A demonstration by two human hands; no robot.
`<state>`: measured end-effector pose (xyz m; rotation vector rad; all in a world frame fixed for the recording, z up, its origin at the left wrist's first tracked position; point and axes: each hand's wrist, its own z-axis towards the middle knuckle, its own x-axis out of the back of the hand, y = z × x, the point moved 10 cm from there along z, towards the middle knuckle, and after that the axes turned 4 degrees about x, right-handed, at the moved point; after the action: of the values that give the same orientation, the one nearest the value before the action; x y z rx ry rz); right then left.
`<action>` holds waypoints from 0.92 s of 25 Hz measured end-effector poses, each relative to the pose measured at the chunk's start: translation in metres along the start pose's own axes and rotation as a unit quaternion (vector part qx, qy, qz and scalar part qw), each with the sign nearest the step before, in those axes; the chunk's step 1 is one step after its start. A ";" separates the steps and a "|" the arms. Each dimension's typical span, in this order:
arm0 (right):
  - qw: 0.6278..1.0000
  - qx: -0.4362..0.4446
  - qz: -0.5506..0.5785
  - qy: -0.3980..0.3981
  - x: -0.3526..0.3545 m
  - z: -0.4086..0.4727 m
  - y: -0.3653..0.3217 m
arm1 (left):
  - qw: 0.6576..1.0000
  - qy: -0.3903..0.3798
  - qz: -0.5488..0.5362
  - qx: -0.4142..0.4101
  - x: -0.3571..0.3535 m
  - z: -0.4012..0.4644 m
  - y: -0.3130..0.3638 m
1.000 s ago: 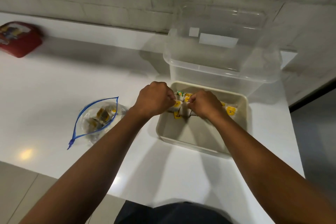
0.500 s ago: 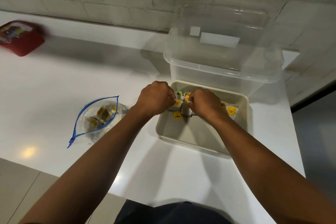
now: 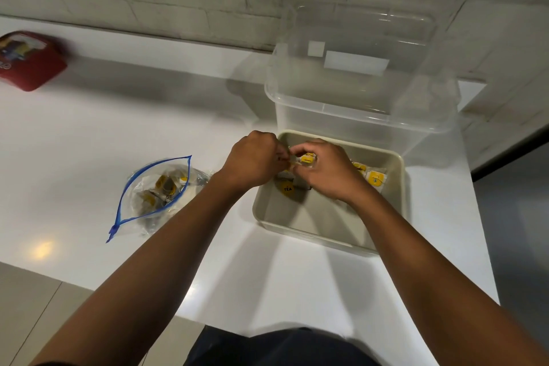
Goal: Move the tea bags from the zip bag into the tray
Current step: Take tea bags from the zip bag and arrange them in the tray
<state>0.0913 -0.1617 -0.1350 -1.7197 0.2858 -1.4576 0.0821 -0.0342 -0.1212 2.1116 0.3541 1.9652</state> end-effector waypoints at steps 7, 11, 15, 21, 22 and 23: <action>1.000 -0.019 -0.011 0.008 -0.005 0.000 0.009 | 0.998 0.000 -0.064 -0.006 0.001 -0.007 -0.007; 0.999 -0.031 -0.029 0.006 -0.012 0.001 0.015 | 0.996 0.011 -0.091 -0.006 0.003 -0.012 -0.009; 0.998 -0.062 -0.020 -0.026 -0.027 0.007 0.027 | 0.994 0.046 -0.097 -0.017 0.011 -0.017 -0.011; 0.994 -0.082 -0.072 -0.016 -0.038 0.015 0.032 | 0.994 0.055 -0.092 -0.025 0.014 -0.018 -0.015; 0.993 -0.080 -0.083 -0.002 -0.036 0.015 0.030 | 0.994 0.059 -0.093 -0.027 0.014 -0.018 -0.015; 0.993 -0.078 -0.092 0.014 -0.034 0.014 0.028 | 0.993 0.061 -0.095 -0.028 0.014 -0.017 -0.016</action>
<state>0.1031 -0.1507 -0.1779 -1.8935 0.2683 -1.6311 0.0655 -0.0141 -0.1123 1.8547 0.4980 1.9731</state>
